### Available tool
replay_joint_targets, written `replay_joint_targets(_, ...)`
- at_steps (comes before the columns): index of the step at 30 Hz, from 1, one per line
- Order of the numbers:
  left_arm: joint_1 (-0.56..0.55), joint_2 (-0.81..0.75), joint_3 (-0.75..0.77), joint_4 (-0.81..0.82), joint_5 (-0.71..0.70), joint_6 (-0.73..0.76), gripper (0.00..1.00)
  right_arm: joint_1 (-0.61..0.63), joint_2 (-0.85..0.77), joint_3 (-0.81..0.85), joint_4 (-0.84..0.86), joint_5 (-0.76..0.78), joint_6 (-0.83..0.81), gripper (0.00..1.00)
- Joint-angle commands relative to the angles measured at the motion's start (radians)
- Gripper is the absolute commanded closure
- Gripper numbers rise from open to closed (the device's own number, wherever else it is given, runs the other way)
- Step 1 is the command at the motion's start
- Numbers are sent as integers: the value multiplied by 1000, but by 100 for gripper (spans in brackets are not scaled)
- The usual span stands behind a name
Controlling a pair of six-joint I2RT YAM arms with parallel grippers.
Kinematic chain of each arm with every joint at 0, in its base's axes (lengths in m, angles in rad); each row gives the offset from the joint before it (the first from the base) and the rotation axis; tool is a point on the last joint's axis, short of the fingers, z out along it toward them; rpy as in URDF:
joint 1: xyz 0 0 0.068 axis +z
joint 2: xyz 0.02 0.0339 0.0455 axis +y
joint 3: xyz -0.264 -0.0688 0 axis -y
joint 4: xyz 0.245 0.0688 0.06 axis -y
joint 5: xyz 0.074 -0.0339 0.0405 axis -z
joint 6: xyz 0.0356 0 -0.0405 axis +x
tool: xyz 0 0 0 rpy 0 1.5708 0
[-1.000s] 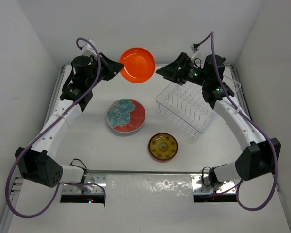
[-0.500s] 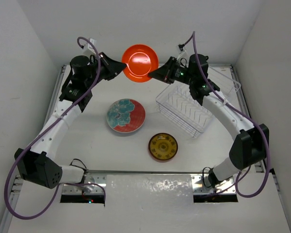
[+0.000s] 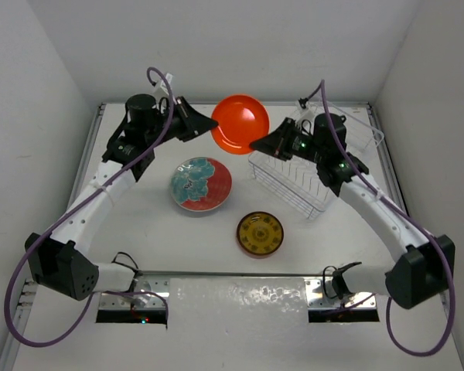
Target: Unload the plates from the dish rack
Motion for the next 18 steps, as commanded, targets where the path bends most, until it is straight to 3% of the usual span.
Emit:
replay_joint_targets(1, 44, -35, 42, 165, -94, -37, 100, -14, -102, -161, -464, 4, -194, 100)
replay_joint_targets(9, 47, -138, 42, 165, -94, -37, 100, -20, -391, -439, -575, 115, -157, 100)
replay_joint_targets(10, 47, -147, -43, -450, -94, 224, 100, -21, -420, -474, -563, 142, -124, 100)
replay_joint_targets(11, 47, -165, -72, -420, -479, 229, 1, -24, -429, -491, -538, 165, -105, 100)
replay_joint_targets(15, 47, -190, -174, -302, -319, 209, 0, -24, -443, -510, -471, 308, -1, 100)
replay_joint_targets(18, 47, -214, -200, -271, -377, 189, 0, -29, -428, -479, -465, 377, 32, 100)
